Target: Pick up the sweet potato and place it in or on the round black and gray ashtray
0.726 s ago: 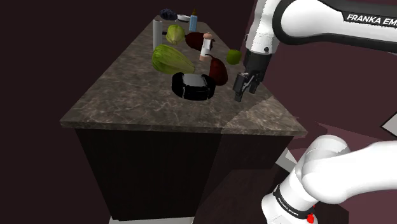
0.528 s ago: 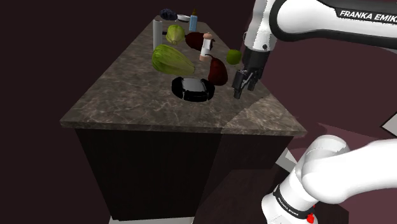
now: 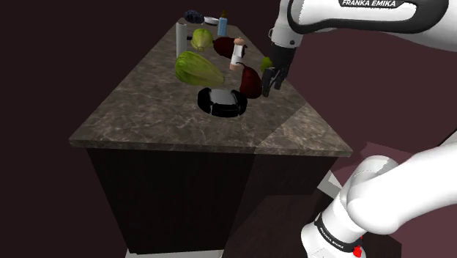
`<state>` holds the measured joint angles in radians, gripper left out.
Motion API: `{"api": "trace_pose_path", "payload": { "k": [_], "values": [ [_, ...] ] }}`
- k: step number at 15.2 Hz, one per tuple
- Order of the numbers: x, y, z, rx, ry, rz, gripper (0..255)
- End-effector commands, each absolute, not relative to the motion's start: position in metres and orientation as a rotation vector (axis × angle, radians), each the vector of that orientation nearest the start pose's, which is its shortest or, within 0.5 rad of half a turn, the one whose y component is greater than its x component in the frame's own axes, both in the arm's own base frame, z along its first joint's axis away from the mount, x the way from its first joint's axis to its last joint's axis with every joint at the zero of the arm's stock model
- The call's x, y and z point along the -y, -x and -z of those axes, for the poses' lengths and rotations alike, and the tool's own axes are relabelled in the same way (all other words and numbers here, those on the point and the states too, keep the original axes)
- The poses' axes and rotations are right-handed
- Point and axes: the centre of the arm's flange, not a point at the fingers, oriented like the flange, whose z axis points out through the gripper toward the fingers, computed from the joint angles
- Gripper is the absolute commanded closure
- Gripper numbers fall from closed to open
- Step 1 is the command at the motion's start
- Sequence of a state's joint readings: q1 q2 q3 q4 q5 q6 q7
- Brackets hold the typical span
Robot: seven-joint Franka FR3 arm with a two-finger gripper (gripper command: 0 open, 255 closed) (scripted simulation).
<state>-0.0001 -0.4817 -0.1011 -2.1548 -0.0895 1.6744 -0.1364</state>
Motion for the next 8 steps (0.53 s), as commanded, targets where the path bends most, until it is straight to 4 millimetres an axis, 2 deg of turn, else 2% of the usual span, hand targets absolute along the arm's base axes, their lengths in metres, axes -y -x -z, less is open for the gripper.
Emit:
{"api": "trace_pose_path", "payload": {
  "k": [1, 8],
  "values": [
    [0.076, -0.422, -0.591, 0.14, 3.178, -0.002, 0],
    [0.128, -0.497, -0.599, 0.304, 3.154, 0.018, 0]
  ]
}}
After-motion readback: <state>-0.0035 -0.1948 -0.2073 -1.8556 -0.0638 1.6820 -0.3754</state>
